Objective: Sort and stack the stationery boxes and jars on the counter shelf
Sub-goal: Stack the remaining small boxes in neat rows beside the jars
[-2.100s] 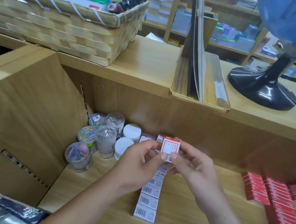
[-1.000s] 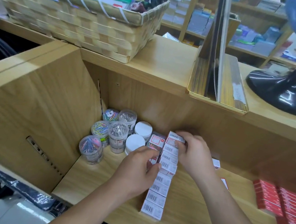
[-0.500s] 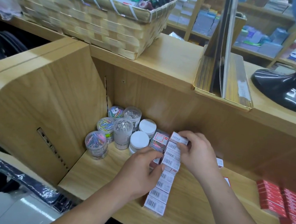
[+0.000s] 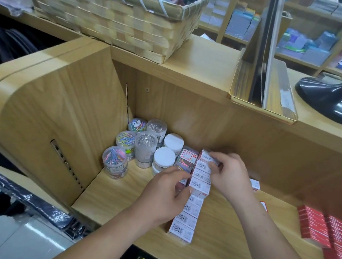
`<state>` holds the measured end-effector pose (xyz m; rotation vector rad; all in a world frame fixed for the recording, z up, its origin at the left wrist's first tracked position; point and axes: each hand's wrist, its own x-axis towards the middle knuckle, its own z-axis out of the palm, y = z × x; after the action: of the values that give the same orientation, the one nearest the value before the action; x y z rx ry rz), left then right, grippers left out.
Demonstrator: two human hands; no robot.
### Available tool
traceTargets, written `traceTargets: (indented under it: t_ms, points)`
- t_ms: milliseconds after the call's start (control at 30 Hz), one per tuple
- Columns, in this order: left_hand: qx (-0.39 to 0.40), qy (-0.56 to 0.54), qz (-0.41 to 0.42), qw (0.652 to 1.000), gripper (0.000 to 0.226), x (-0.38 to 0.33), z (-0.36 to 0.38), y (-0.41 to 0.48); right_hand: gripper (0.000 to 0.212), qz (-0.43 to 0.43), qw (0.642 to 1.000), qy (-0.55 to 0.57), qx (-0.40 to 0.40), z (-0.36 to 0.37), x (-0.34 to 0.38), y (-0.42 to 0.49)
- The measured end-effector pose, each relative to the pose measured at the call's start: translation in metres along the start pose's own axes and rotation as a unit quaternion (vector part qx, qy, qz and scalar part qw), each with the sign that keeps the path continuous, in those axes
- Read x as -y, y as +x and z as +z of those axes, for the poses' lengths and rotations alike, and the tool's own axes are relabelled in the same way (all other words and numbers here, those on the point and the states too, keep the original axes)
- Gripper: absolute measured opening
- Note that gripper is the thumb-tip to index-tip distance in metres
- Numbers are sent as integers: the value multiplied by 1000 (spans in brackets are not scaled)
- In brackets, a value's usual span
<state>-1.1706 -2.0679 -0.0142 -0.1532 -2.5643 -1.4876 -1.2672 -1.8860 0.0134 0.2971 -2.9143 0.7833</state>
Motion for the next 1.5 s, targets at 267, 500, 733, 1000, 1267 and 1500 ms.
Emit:
traceTargets:
  t_ms: [267,500,733,1000,1267,1500]
  points:
    - [-16,23,-16,999,27,5,-1,-4,20,83,988,130,-21,-5,1,-21]
    - [37,96,17,995,11,-2,8,13,30,104,948,297,51,-1,2,-47]
    - [42,112,38,992,5,-5,9,13,31,151,941,300,40,-8,-8,-55]
    - [77,140,108,981,34,-65,40,30,43,285,954,-33,-88,-31,-109,-92]
    - [221,332,94,912,42,-79,160,93,34,225,971,9,-76,-19,-136,-104]
    - [216,342,7,915,30,-78,169,86,23,190,962,169,-98,-29,-138,-132]
